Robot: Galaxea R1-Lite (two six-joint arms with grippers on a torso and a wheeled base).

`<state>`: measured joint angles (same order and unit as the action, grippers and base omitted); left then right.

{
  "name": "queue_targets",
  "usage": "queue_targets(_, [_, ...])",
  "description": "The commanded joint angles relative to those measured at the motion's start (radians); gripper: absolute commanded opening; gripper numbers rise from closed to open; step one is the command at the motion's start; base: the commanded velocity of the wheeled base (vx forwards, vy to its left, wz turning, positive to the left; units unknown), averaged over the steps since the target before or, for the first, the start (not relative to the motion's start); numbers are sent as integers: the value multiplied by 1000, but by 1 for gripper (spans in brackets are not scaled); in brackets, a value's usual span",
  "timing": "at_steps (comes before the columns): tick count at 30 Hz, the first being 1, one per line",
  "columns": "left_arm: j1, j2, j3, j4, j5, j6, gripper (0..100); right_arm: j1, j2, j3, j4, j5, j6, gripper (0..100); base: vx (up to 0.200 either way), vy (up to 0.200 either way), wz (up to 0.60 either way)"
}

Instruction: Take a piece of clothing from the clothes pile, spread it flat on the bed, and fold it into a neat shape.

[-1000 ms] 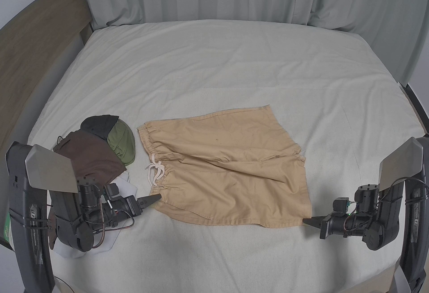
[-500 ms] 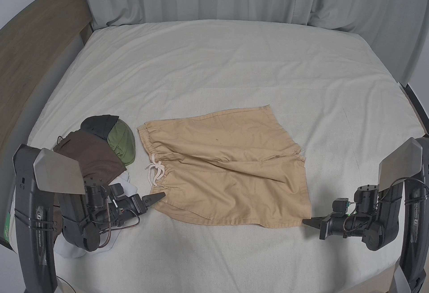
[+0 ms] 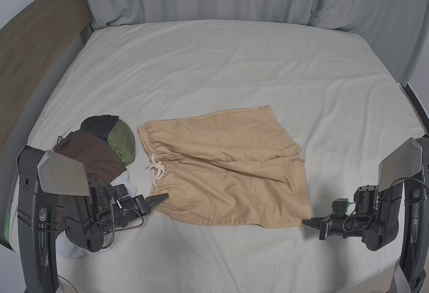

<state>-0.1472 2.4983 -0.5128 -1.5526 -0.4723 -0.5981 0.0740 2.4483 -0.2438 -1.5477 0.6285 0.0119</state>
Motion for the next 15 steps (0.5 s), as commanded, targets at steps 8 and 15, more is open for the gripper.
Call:
queue_targets(8, [0, 11, 0, 0, 0, 6, 0, 0, 3, 0, 0, 0, 0, 0, 0, 0, 0])
queue_targets(15, [12, -72, 77, 0, 1, 40, 0, 4, -18, 32, 0, 2, 2, 0, 0, 0, 0])
